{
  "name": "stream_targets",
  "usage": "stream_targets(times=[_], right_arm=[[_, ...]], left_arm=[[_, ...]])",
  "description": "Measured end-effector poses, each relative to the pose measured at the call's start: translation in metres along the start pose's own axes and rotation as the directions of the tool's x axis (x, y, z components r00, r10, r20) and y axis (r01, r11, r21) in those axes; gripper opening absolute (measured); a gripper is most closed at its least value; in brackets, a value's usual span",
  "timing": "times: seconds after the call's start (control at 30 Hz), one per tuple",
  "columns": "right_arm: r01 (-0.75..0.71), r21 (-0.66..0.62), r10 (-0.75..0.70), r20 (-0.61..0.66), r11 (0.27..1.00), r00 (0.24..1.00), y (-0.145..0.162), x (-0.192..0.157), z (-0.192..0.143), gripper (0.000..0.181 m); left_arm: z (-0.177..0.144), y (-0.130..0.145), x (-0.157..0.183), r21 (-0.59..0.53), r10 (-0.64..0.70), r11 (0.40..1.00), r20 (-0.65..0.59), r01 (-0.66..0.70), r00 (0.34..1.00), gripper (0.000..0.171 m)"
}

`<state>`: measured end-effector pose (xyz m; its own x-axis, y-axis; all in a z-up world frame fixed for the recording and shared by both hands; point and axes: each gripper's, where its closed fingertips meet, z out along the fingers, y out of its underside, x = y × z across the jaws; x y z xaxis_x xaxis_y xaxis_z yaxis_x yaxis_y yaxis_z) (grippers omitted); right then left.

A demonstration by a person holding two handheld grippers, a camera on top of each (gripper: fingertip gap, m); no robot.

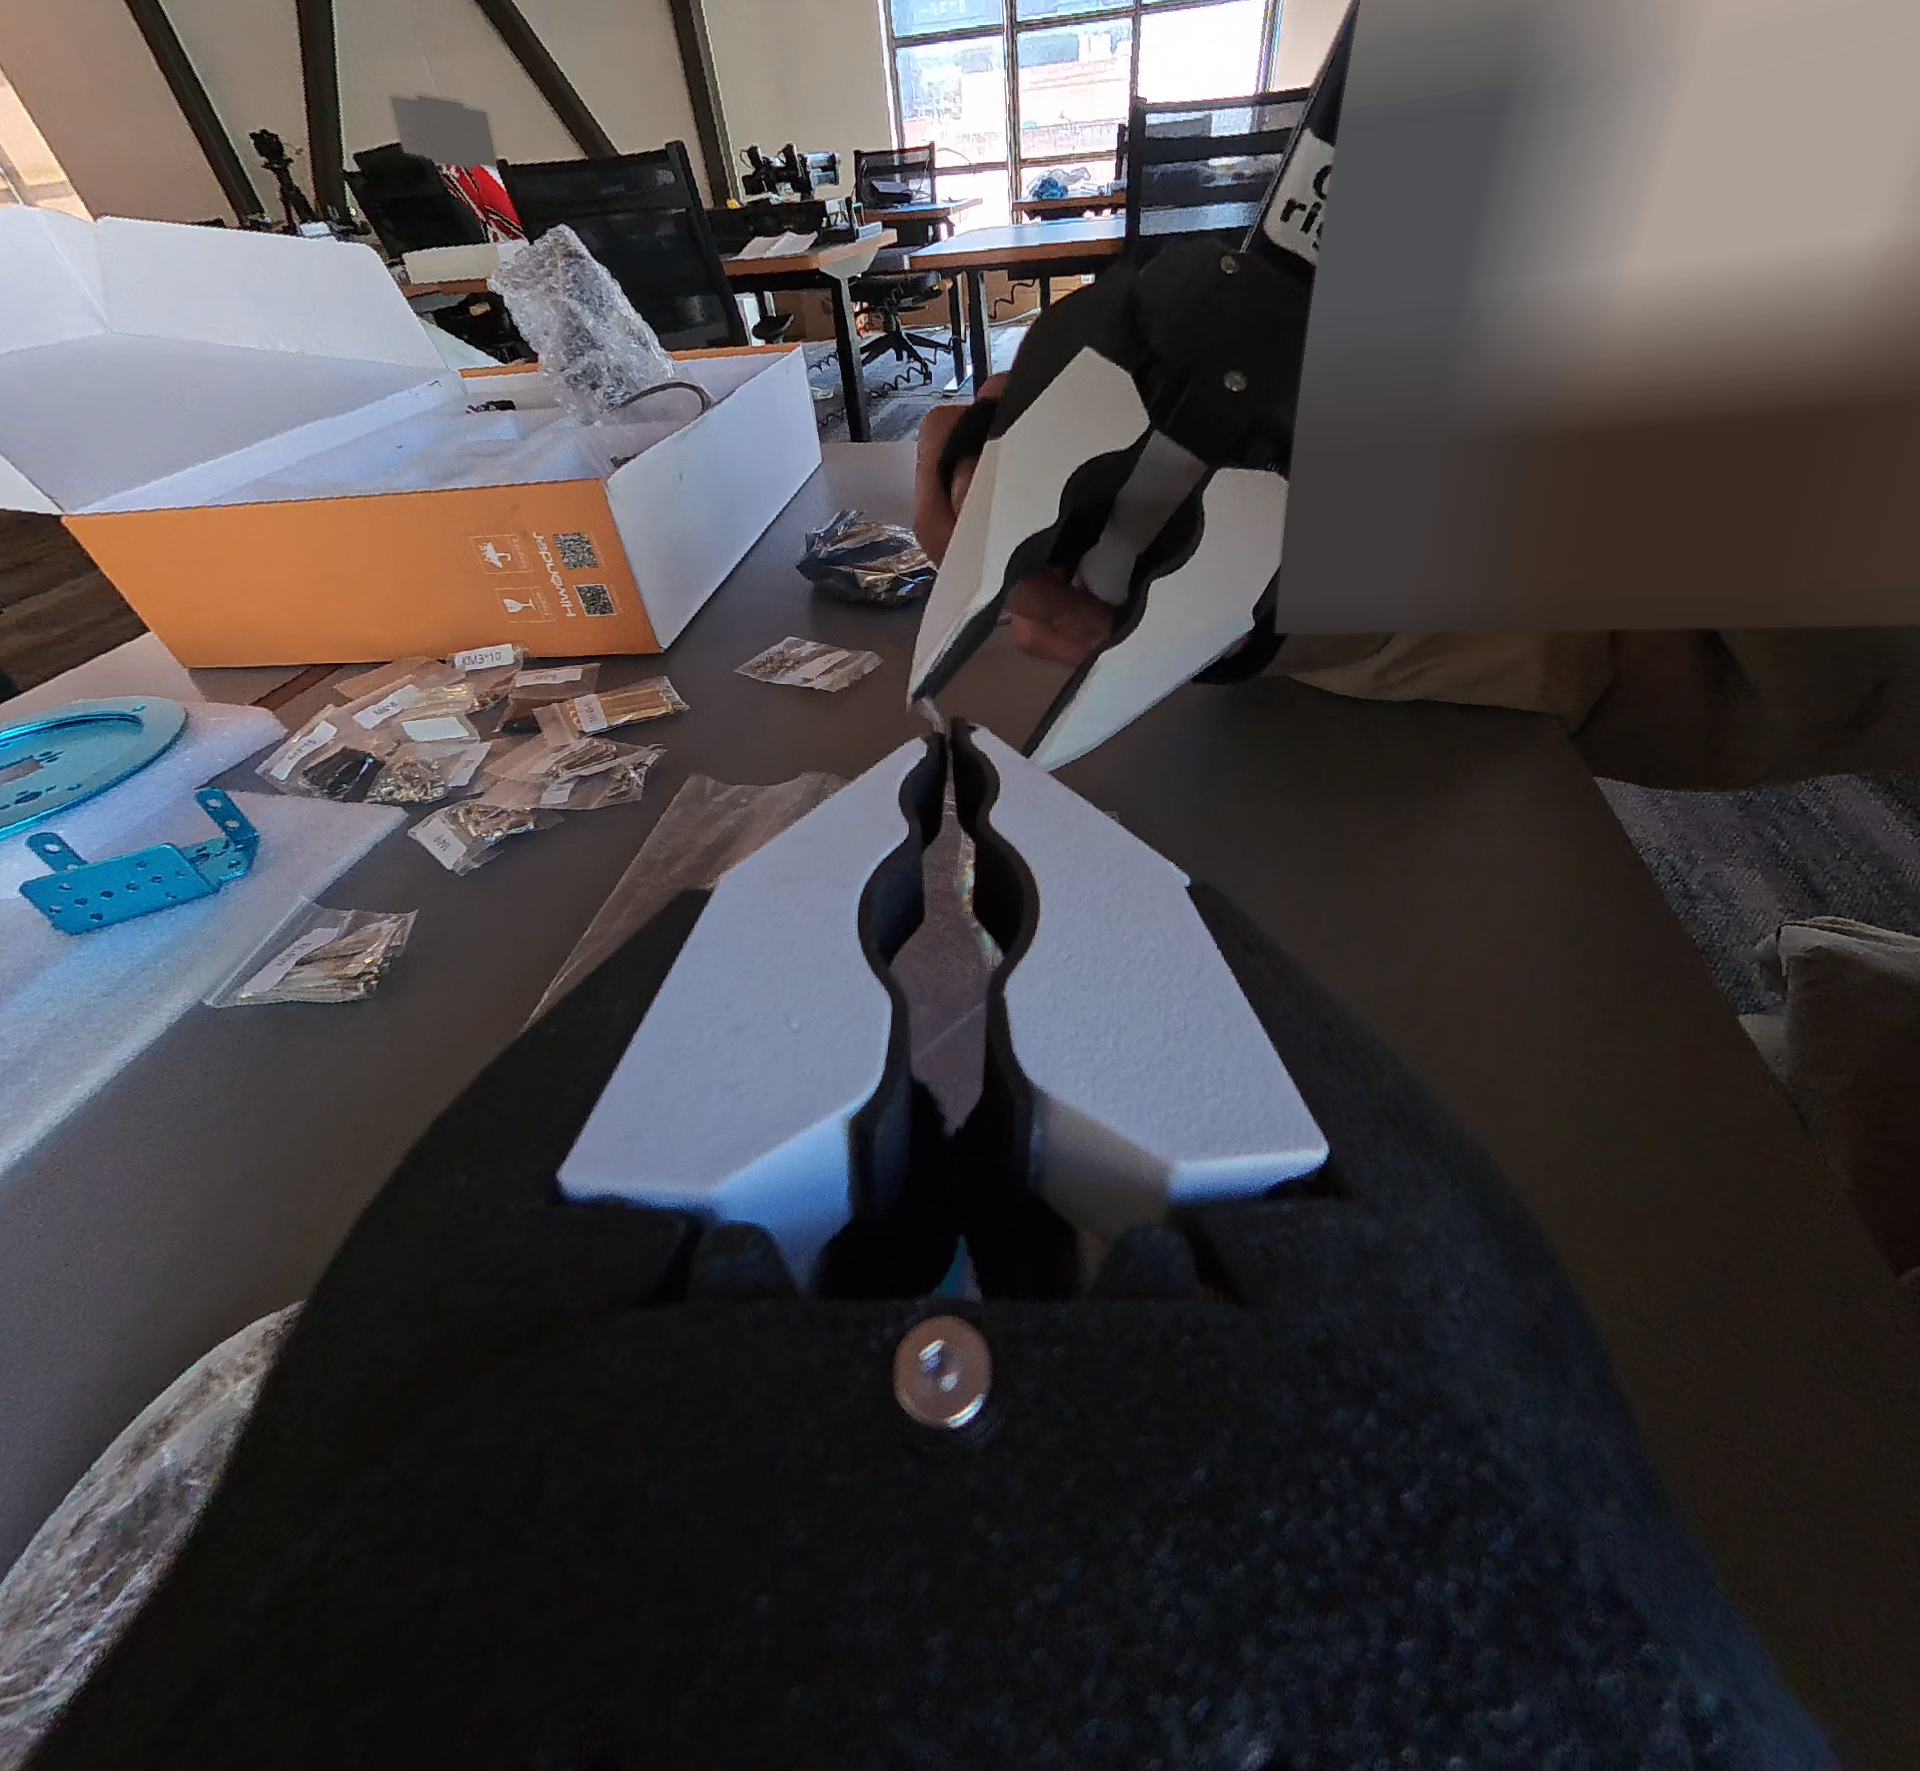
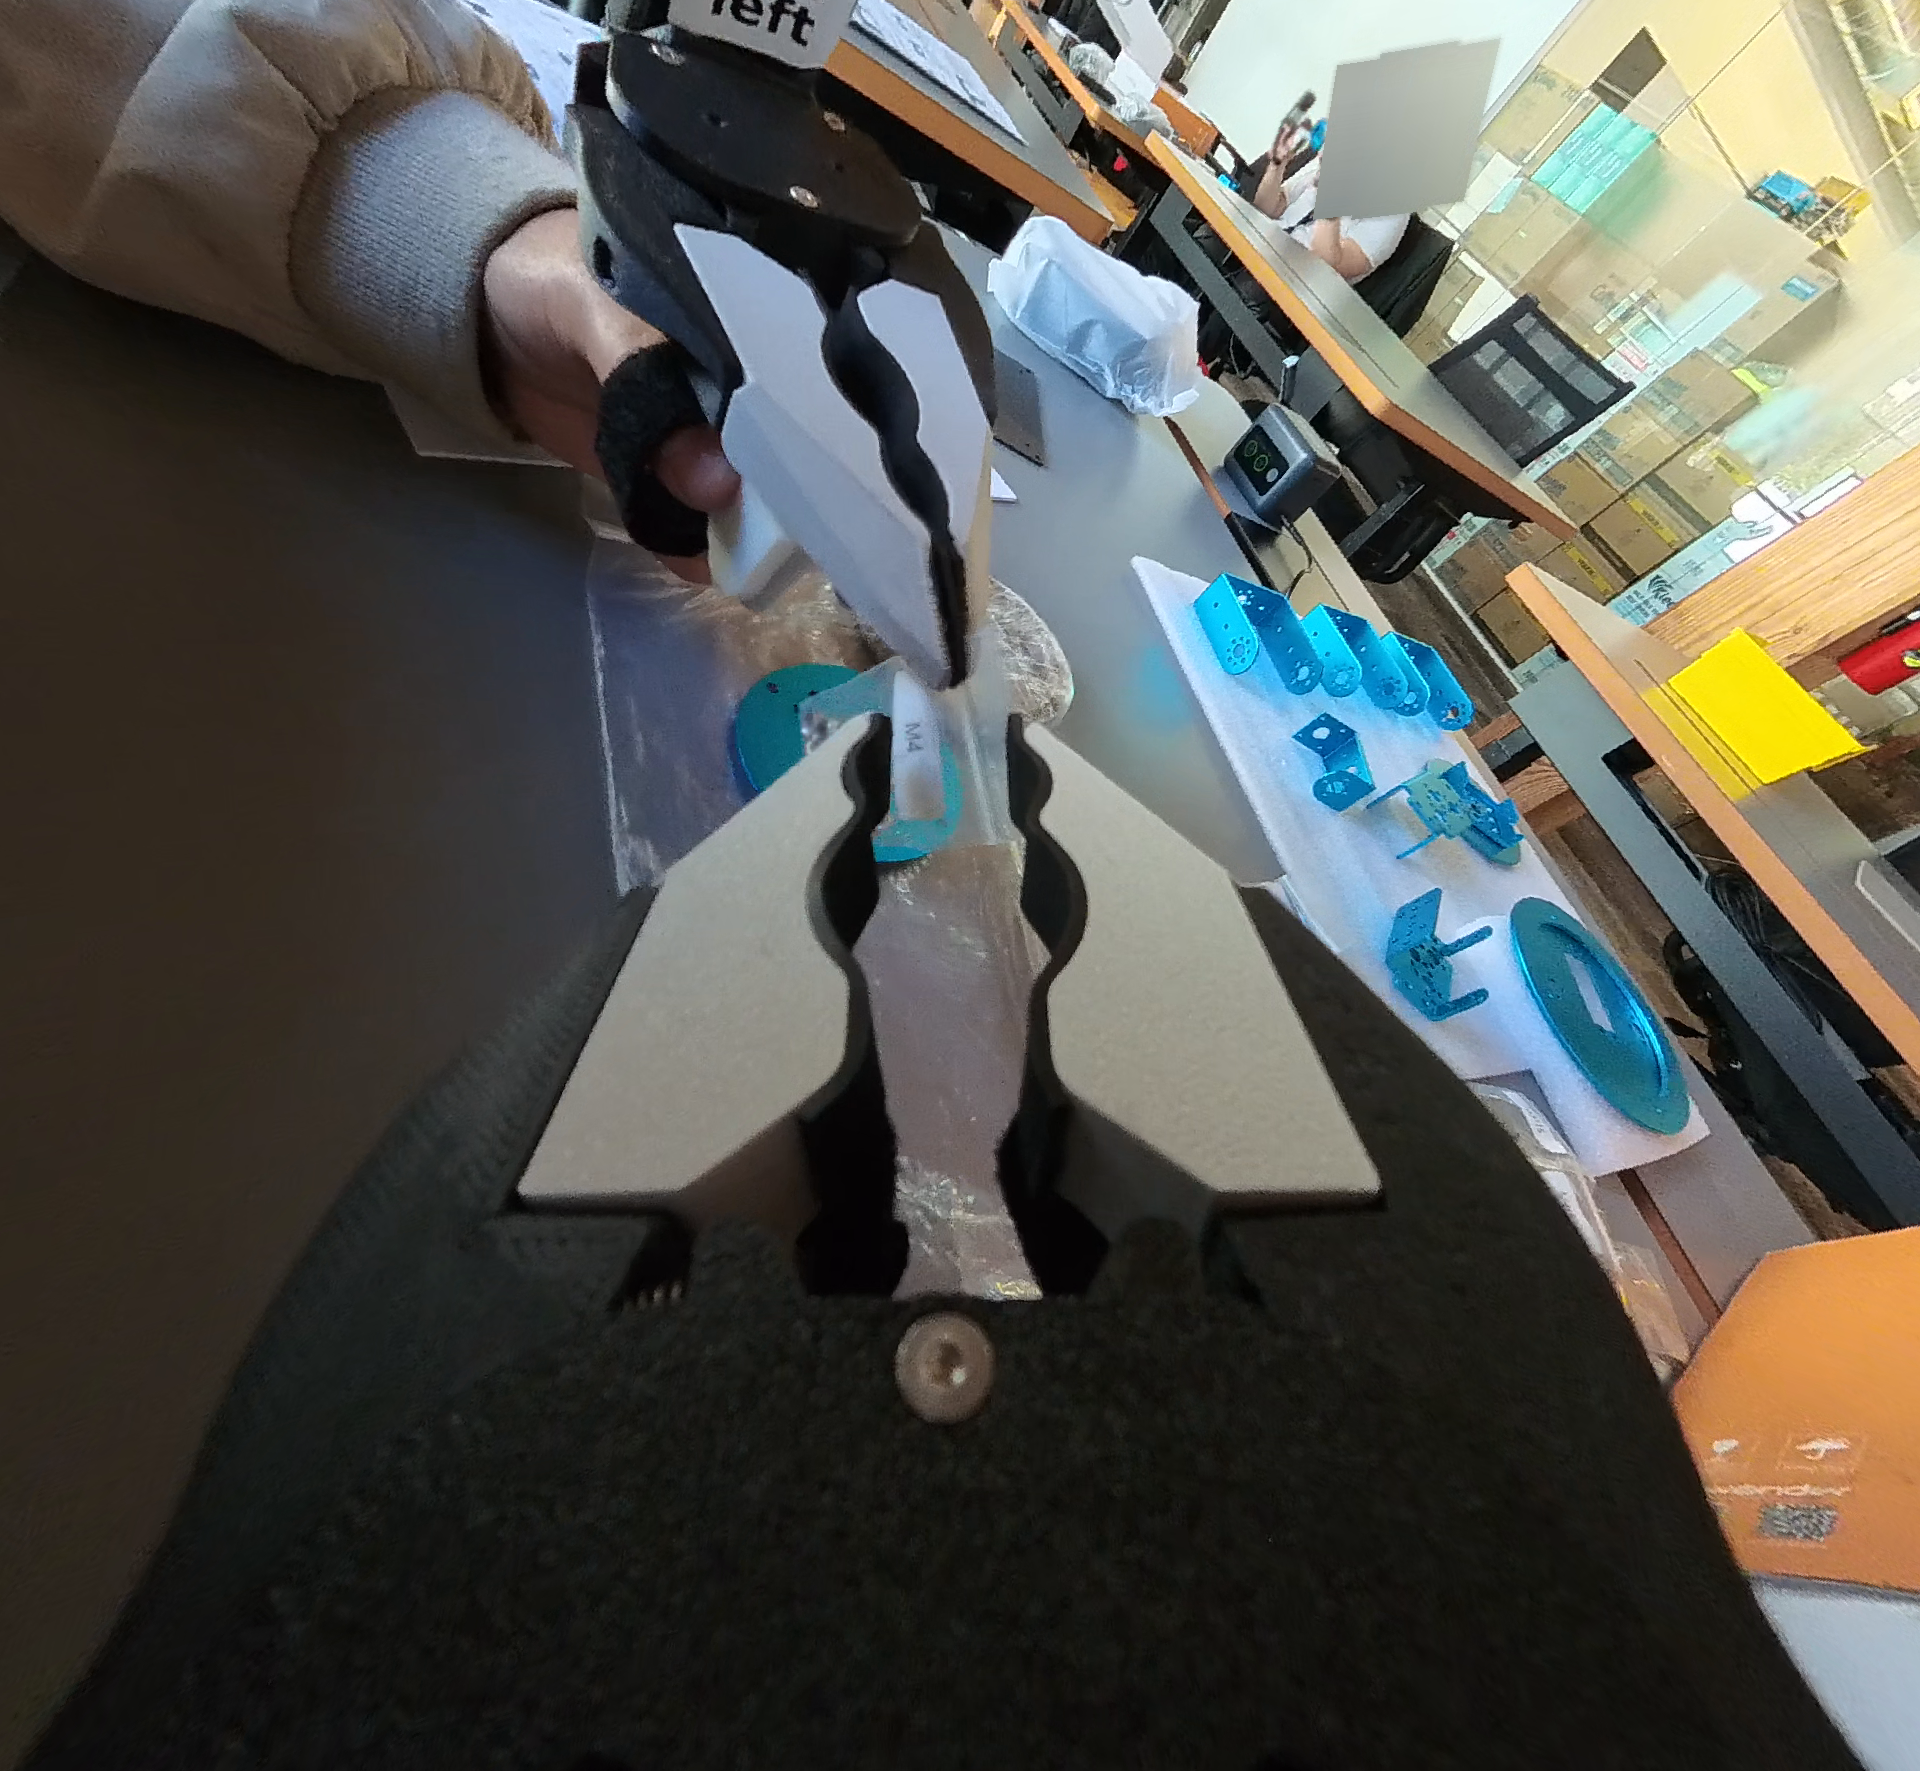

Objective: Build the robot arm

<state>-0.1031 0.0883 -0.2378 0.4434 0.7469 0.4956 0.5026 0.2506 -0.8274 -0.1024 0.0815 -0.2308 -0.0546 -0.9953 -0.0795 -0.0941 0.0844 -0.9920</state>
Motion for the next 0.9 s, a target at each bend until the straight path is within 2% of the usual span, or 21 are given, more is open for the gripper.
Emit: stream_targets(times=[0.1, 0.33, 0.5, 0.6, 0.67, 0.73, 0.9], right_arm=[[-0.001, -0.009, 0.001, 0.008, 1.0, 1.0, 0.001, -0.001, 0.0, 0.019], [0.02, -0.031, -0.02, 0.009, 0.999, 1.0, 0.004, -0.001, 0.0, 0.0], [0.083, -0.077, -0.084, -0.008, 0.994, 0.996, 0.009, -0.003, 0.002, 0.0], [0.182, -0.127, -0.182, 0.008, 0.975, 0.983, 0.013, -0.007, 0.002, 0.0], [0.355, -0.174, -0.359, 0.008, 0.919, 0.933, 0.017, -0.007, 0.004, 0.0], [0.531, -0.181, -0.538, 0.011, 0.828, 0.843, 0.018, -0.008, 0.006, 0.0], [0.815, -0.224, -0.841, -0.045, 0.535, 0.539, 0.016, -0.009, 0.008, 0.0]], left_arm=[[0.0, 0.002, 0.0, -0.014, 0.03, 0.999, 0.012, -0.03, 0.999, 0.0], [0.003, 0.006, 0.003, -0.043, 0.077, 0.996, 0.011, -0.077, 0.997, 0.0], [0.004, 0.01, 0.005, -0.058, 0.071, 0.996, -0.007, -0.072, 0.997, 0.0], [0.005, 0.016, 0.009, -0.092, 0.023, 0.995, -0.056, -0.028, 0.998, 0.001], [0.005, 0.021, 0.006, -0.126, -0.066, 0.99, -0.083, 0.055, 0.994, 0.004], [0.003, 0.02, 0.001, -0.125, -0.166, 0.98, -0.098, 0.153, 0.981, 0.017], [0.003, 0.021, 0.001, -0.141, -0.314, 0.945, -0.139, 0.295, 0.939, 0.021]])
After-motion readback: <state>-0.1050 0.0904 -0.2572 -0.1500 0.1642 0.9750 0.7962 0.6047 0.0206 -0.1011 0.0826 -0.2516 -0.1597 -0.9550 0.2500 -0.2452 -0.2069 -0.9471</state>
